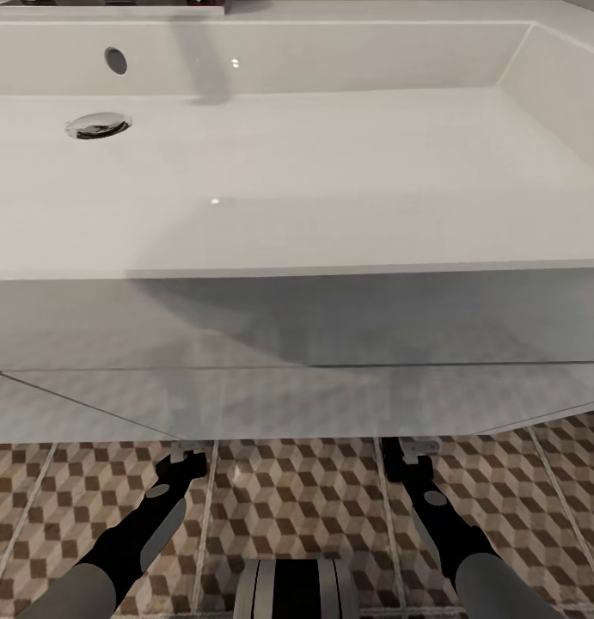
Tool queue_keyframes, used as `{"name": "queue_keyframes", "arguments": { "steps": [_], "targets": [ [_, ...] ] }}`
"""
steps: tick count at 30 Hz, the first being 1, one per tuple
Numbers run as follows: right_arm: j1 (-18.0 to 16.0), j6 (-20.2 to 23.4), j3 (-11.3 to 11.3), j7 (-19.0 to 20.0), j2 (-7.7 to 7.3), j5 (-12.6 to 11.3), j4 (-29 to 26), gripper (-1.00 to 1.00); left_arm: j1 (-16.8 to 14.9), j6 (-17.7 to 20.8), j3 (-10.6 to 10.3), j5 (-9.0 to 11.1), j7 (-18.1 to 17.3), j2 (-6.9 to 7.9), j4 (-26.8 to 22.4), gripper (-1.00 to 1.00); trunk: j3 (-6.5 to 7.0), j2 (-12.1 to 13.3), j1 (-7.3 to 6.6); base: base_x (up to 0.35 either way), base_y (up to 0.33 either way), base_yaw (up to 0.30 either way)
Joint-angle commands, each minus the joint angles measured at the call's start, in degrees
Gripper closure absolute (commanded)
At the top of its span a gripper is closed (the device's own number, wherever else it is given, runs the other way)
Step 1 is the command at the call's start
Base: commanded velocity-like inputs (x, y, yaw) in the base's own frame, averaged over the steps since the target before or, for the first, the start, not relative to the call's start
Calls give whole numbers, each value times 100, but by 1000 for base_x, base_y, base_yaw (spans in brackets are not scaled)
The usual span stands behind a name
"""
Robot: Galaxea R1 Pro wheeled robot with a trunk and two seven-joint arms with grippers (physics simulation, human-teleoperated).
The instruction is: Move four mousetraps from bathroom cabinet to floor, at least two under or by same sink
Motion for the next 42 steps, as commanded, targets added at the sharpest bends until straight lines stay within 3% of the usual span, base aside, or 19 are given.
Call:
{"name": "queue_keyframes", "arguments": {
  "steps": [1,5,24,31,42],
  "targets": [
    [-3,-22,-23,-1,3,53,6,100,-4,17,-45,23,53,10,-9,100,-25,-3,2,0,0,0],
    [-3,-24,-20,-1,5,54,6,100,-4,22,-45,22,51,9,-7,100,-114,-8,12,0,0,0],
    [-3,-24,-26,-1,2,44,-4,100,-4,23,-47,25,38,6,-9,100,-114,-8,12,0,0,0],
    [-14,-7,-27,-1,8,29,-391,100,-10,65,-48,21,27,-21,-14,100,-114,-8,12,0,0,0],
    [-211,11,-36,-1,11,11,-533,100,-277,93,-45,13,28,-10,-23,100,-114,-8,12,0,0,0]
  ]
}}
